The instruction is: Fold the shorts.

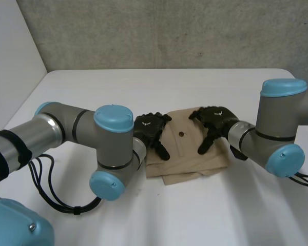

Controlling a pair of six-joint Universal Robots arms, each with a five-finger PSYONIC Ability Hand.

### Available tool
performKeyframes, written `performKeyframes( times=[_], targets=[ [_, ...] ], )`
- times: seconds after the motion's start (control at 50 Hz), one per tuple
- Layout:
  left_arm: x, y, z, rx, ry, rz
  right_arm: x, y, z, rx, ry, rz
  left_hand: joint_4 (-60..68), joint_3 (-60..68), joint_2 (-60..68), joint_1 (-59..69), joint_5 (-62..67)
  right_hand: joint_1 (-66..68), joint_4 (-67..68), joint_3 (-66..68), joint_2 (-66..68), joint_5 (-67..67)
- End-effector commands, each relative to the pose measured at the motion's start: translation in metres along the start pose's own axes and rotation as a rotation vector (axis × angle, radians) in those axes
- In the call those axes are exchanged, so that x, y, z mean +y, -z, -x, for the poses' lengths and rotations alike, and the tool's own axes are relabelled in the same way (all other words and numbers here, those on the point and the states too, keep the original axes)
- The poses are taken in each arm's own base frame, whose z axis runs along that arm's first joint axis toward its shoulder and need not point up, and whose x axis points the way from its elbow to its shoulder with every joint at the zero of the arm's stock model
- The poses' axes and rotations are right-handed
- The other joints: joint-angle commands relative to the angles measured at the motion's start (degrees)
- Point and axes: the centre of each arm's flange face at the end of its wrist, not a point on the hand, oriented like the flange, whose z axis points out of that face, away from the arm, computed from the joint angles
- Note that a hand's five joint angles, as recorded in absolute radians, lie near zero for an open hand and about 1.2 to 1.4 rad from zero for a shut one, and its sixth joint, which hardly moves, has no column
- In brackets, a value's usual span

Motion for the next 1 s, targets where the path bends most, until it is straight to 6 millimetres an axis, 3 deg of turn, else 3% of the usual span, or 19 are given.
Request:
performKeyframes(
  times=[0.02,0.14,0.22,0.28,0.32,0.46,0.48,0.54,0.62,0.7,0.78,0.88,1.0],
  targets=[
    [0.008,-0.007,0.006,-0.008,-0.108,0.038,0.024,-0.006,-0.007,0.071,0.155,0.125,0.17,-0.32,0.43,0.97,-0.84,-0.95,-3.41,-2.35,-2.53,-3.96],
    [0.003,-0.010,0.008,-0.011,-0.170,0.030,0.021,-0.005,-0.011,0.097,0.188,0.122,0.00,-0.49,0.27,0.80,-1.01,-0.95,-3.41,-2.35,-2.53,-3.96],
    [-0.006,-0.006,0.004,-0.003,-0.171,0.014,0.008,0.001,-0.008,0.100,0.199,0.080,-0.50,-0.99,-0.24,0.30,-1.51,-0.95,-3.41,-2.35,-2.53,-3.96],
    [-0.031,0.004,-0.001,0.005,-0.166,-0.039,-0.010,0.008,-0.009,0.121,0.201,0.014,-0.67,-1.16,-0.41,0.13,-1.68,-0.95,-3.41,-2.35,-2.53,-3.96],
    [-0.060,0.018,-0.006,0.012,-0.152,-0.105,-0.031,0.017,-0.012,0.146,0.183,-0.069,-1.00,-1.49,-0.74,-0.20,-2.01,-0.95,-3.41,-2.35,-2.53,-3.96],
    [-0.132,0.060,-0.002,-0.002,-0.106,-0.268,-0.108,0.060,-0.023,0.233,0.072,-0.367,-1.51,-2.00,-1.25,-0.71,-2.52,-0.95,-3.41,-2.35,-2.53,-3.96],
    [-0.146,0.072,0.000,-0.009,-0.103,-0.303,-0.115,0.065,-0.024,0.246,0.062,-0.395,-1.68,-2.17,-1.41,-0.88,-2.69,-0.95,-3.41,-2.35,-2.53,-3.96],
    [-0.165,0.090,0.010,-0.035,-0.096,-0.343,-0.140,0.089,-0.030,0.308,0.023,-0.483,-1.68,-2.17,-1.42,-0.88,-2.69,-0.95,-3.41,-2.35,-2.53,-3.96],
    [-0.190,0.121,0.041,-0.122,-0.083,-0.391,-0.163,0.122,-0.035,0.394,0.011,-0.557,-1.17,-1.66,-0.91,-0.38,-2.19,-0.95,-3.41,-2.35,-2.53,-3.96],
    [-0.205,0.156,0.079,-0.264,-0.054,-0.385,-0.166,0.143,-0.034,0.435,0.001,-0.544,-1.34,-1.83,-1.08,-0.54,-2.35,-0.95,-3.41,-2.35,-2.53,-3.96],
    [-0.203,0.176,0.092,-0.301,-0.014,-0.322,-0.162,0.166,-0.028,0.440,-0.009,-0.488,-1.68,-2.17,-1.42,-0.88,-2.69,-0.95,-3.41,-2.35,-2.53,-3.96],
    [-0.203,0.191,0.093,-0.290,0.041,-0.283,-0.160,0.178,-0.028,0.440,-0.011,-0.455,-1.72,-2.21,-1.46,-0.93,-2.74,-0.95,-3.41,-2.35,-2.53,-3.96],
    [-0.200,0.192,0.091,-0.271,0.054,-0.275,-0.155,0.181,-0.027,0.429,-0.024,-0.414,-1.72,-2.21,-1.46,-0.93,-2.74,-0.95,-3.41,-2.35,-2.53,-3.96]
  ],
)
